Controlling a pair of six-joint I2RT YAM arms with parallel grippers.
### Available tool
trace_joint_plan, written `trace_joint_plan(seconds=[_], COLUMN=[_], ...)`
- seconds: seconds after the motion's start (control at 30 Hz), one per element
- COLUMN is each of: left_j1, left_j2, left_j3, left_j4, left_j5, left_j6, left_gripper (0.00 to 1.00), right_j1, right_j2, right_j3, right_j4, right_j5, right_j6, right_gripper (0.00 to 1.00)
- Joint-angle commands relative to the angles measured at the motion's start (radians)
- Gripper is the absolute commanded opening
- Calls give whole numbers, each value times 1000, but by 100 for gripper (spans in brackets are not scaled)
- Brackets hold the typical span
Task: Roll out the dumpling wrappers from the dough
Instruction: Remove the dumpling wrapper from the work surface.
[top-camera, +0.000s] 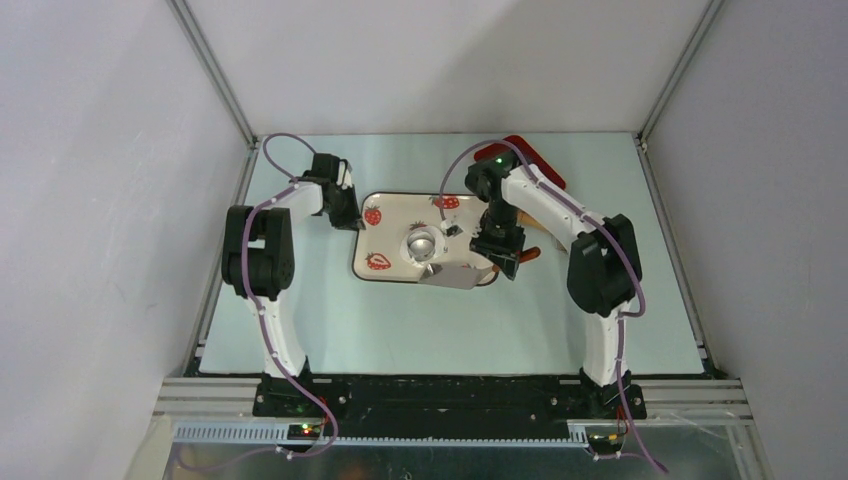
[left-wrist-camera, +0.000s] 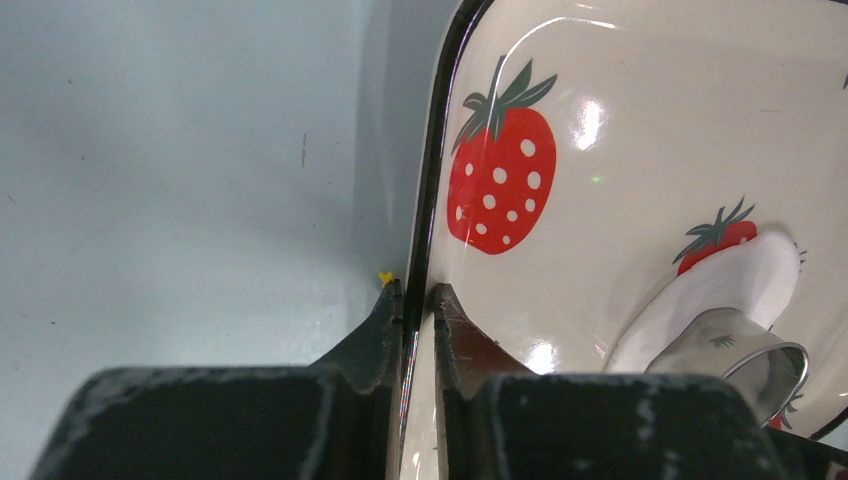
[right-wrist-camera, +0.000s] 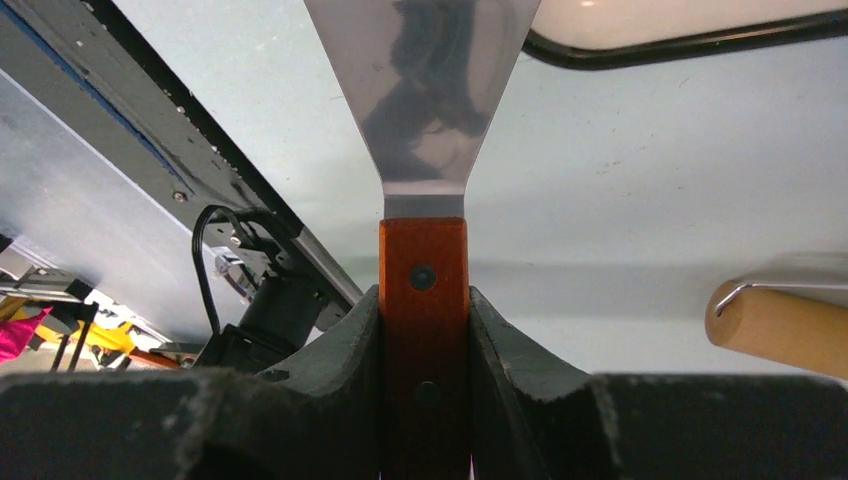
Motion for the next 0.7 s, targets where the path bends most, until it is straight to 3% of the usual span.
trace_joint_plan(seconds=[0.0, 0.67], left_j1=[-20, -21], left_j2=[-7, -8], left_j3=[-29, -31], left_j4=[-9, -9], left_j5=[-13, -13], left_j6=[-14, -14], left_gripper=[0, 0], right_j1=[14, 89], right_j2=[36, 136], right_j3=[63, 205], right_j4=[-44, -43], right_j5=[21, -20], right_j6=[-25, -5], right_gripper=[0, 0])
